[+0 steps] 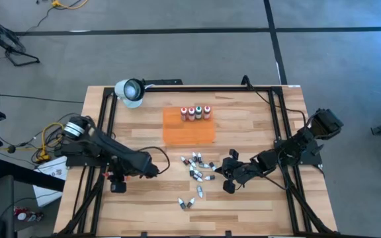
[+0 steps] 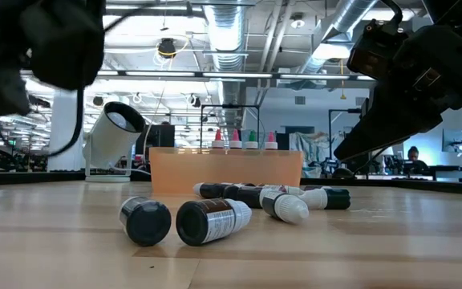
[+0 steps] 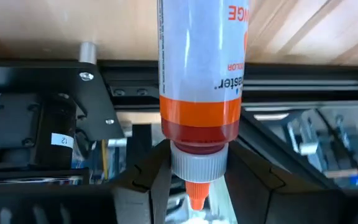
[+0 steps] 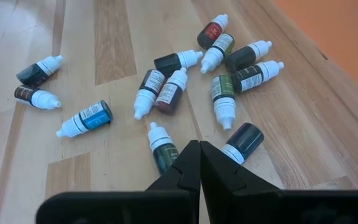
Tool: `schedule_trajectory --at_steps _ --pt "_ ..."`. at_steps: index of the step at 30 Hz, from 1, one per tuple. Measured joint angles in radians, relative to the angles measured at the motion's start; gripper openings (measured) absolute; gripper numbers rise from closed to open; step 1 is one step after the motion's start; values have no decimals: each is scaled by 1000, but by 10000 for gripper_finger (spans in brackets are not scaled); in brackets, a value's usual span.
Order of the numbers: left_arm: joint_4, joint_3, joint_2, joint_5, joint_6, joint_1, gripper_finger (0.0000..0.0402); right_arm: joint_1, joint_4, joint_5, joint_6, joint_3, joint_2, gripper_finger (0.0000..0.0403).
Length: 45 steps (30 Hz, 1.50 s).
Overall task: Pick & Place food coloring
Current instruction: Put the big orange food coloring bottle into the orange bin
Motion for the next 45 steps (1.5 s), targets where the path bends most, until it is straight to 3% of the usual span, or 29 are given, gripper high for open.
schedule_trajectory --at_steps 12,20,28,37,45 --pt "-5 -13 164 12 112 0 125 0 0 -1 0 0 0 1" --pt "0 -11 168 6 112 12 135 0 -3 -1 -1 0 0 1" --pt "1 12 168 47 131 12 111 0 -3 -1 -1 0 0 1" --pt "0 11 168 68 126 24 113 0 -3 -1 -1 0 0 1" --pt "-1 -39 167 92 130 33 111 0 -7 -1 -1 0 0 1"
